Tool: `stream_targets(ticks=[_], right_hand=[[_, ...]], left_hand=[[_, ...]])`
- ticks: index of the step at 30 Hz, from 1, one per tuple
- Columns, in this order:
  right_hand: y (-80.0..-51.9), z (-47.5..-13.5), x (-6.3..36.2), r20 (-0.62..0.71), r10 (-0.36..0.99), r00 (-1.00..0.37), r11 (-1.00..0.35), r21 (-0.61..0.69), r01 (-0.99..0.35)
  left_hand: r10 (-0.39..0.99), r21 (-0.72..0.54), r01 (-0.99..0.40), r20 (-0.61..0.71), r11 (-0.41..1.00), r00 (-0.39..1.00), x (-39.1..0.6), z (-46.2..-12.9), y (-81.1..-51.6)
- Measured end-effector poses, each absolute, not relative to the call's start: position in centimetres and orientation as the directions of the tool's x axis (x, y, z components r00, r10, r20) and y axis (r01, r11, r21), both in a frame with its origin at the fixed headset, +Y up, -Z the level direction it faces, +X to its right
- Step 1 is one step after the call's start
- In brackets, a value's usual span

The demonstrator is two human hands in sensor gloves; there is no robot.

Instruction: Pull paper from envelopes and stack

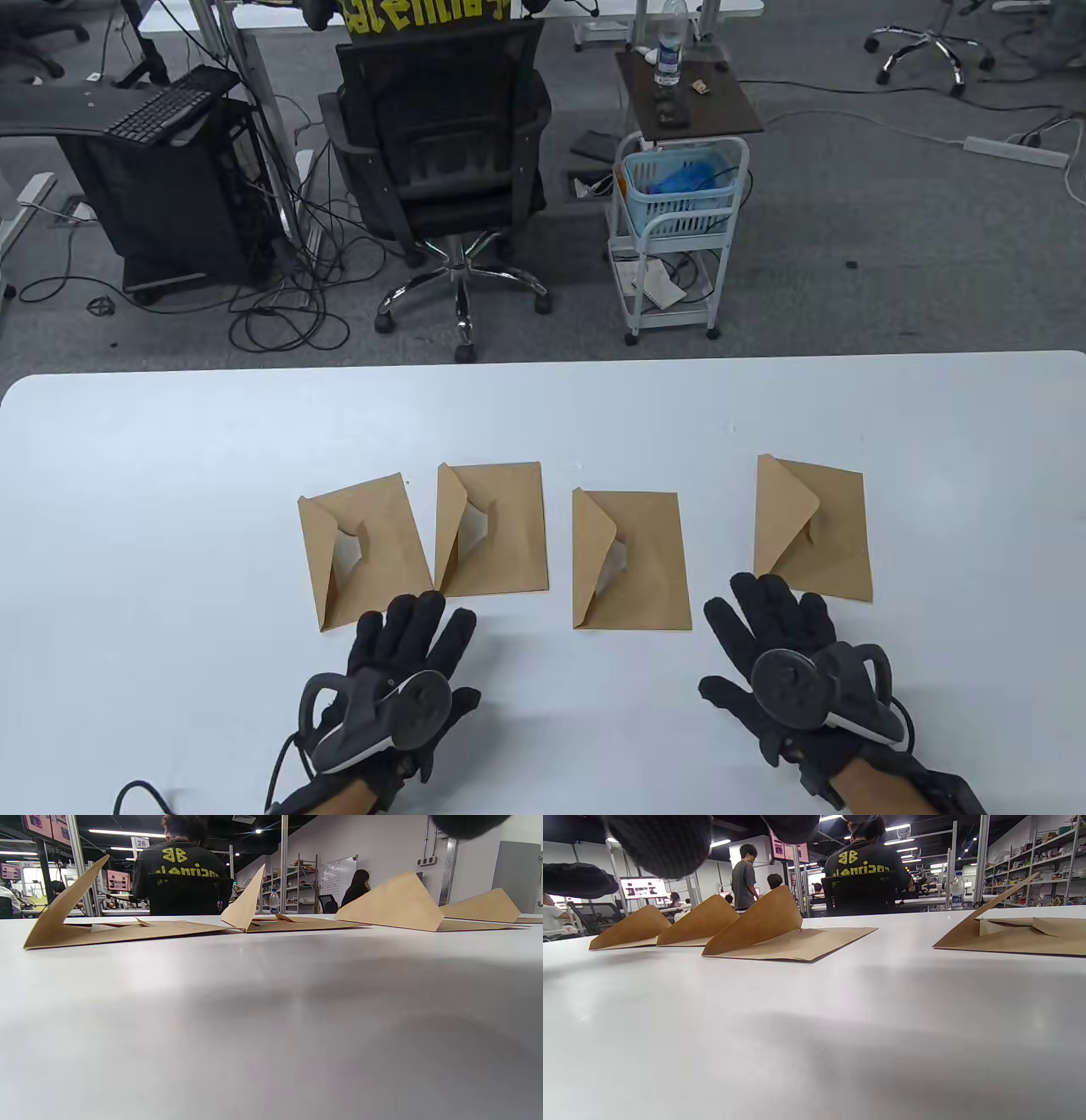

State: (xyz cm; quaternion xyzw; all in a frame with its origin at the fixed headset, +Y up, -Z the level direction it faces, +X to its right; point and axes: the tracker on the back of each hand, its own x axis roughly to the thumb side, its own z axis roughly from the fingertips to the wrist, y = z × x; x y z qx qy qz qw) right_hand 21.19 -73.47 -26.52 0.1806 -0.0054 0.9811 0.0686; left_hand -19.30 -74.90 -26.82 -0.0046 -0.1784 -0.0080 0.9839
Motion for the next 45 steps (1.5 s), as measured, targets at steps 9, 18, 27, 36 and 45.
stream_targets(ticks=[9,18,27,36,45], right_hand=[[-73.5,-26.4,21.3,0.353,0.140,-0.925,-0.989,0.016,-0.144],[-73.5,-26.3,21.3,0.345,0.173,-0.923,-0.985,0.033,-0.172],[-73.3,-26.4,21.4,0.335,0.171,-0.927,-0.984,0.019,-0.175],[-72.8,-27.7,23.6,0.188,0.280,-0.941,-0.959,0.008,-0.284],[-71.5,-31.8,28.7,-0.212,0.386,-0.898,-0.922,-0.065,-0.381]], left_hand=[[-0.030,0.005,0.030,0.348,1.000,0.937,-19.3,-26.8,-74.8],[-0.021,0.017,0.016,0.334,1.000,0.943,-19.9,-26.9,-74.5],[-0.018,0.021,0.011,0.328,1.000,0.945,-20.0,-27.0,-74.3],[-0.018,0.023,0.011,0.317,1.000,0.948,-20.1,-27.2,-74.2],[-0.010,0.014,0.006,0.309,1.000,0.951,-20.4,-27.4,-74.1]])
